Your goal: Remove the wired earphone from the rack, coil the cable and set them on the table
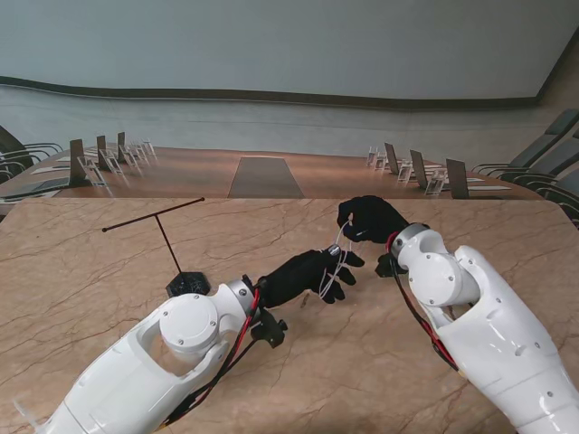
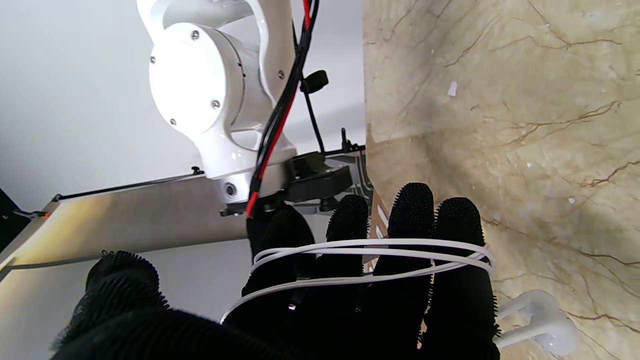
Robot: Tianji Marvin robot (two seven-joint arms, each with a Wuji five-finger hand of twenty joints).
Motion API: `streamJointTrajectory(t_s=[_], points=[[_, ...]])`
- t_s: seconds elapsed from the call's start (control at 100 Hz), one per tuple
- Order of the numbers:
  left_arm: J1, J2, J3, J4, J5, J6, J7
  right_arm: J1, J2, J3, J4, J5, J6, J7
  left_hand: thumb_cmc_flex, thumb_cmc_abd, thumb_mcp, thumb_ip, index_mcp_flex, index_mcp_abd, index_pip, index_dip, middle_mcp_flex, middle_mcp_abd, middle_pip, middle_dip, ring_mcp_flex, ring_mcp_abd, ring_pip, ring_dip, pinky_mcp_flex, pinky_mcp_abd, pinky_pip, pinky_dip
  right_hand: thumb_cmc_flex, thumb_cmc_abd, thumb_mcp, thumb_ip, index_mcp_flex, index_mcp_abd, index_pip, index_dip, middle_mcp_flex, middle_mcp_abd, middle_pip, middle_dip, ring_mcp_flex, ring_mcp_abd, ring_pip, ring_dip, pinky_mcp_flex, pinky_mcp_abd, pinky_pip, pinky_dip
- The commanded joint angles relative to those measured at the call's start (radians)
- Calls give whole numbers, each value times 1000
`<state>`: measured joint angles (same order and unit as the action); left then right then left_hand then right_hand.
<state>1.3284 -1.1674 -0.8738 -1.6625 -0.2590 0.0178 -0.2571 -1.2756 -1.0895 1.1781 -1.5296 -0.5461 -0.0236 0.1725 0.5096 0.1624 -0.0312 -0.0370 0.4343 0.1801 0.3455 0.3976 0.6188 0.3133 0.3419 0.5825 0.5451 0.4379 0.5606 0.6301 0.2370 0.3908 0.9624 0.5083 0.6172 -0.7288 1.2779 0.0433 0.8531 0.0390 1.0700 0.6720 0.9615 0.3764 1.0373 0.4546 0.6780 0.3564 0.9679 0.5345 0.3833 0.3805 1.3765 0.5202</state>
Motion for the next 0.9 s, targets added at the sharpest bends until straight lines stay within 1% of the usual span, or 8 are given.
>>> streamJointTrajectory(t_s=[0.0, 0.09, 0.2, 0.49, 0.58, 0.89], points=[[10, -2, 4, 6, 7, 9, 5, -9, 4, 10, -35, -7, -17, 5, -14, 15, -7, -9, 21, 6, 24, 10, 41, 8, 30, 19, 23, 26, 30, 13, 6, 63, 60, 22, 108, 23, 136, 25, 117, -132, 193, 88, -1, 98, 27, -8, 7, 7, 44, 13, -16, -35, 36, 24], [9, -4, 6, 13, 15, 7, 13, -23, 7, 26, -64, -11, -37, 12, -9, 14, -6, -9, 34, 24, 18, 5, 63, 18, 28, 19, 31, 30, 41, 19, 4, 73, 75, 31, 109, 22, 136, 28, 118, -132, 192, 89, 0, 98, 26, -8, 7, 7, 44, 13, -15, -37, 35, 23], [9, -3, 7, 15, 20, 12, 14, -44, 16, 49, -110, -21, -47, 47, -10, 16, -8, -10, 37, 19, 17, 2, 65, 16, 30, 21, 31, 28, 45, 21, 3, 72, 77, 34, 106, 29, 133, 30, 118, -133, 191, 89, -1, 96, 26, -8, 7, 5, 43, 12, -15, -37, 35, 23], [11, -5, 3, 22, 30, 22, 22, -98, 25, 96, -200, -32, -101, 70, -20, 11, -11, -10, 34, 14, 16, 1, 57, 13, 34, 29, 18, 26, 46, 26, -12, 67, 77, 37, 106, 27, 131, 40, 118, -133, 190, 91, 0, 95, 25, -7, 12, 3, 40, 11, -15, -37, 35, 23], [12, -8, 2, 31, 28, 18, 32, -119, 31, 112, -240, -37, -106, 98, -45, 9, -12, -10, 26, 10, 2, -8, 44, 11, 6, 13, -3, 22, 28, 20, -32, 64, 63, 33, 107, 28, 129, 43, 119, -133, 189, 92, 0, 95, 24, -7, 12, 3, 40, 10, -15, -37, 35, 23], [8, -13, -12, 56, 53, 15, 56, -198, 43, 169, -350, -47, -156, 141, -43, 5, -7, -10, 29, 11, -9, -17, 43, 2, -21, -7, -23, 10, -2, 2, -50, 55, 49, 27, 98, 30, 130, 56, 120, -133, 188, 90, 10, 93, 20, -4, 23, 2, 34, 6, -5, -38, 31, 21]])
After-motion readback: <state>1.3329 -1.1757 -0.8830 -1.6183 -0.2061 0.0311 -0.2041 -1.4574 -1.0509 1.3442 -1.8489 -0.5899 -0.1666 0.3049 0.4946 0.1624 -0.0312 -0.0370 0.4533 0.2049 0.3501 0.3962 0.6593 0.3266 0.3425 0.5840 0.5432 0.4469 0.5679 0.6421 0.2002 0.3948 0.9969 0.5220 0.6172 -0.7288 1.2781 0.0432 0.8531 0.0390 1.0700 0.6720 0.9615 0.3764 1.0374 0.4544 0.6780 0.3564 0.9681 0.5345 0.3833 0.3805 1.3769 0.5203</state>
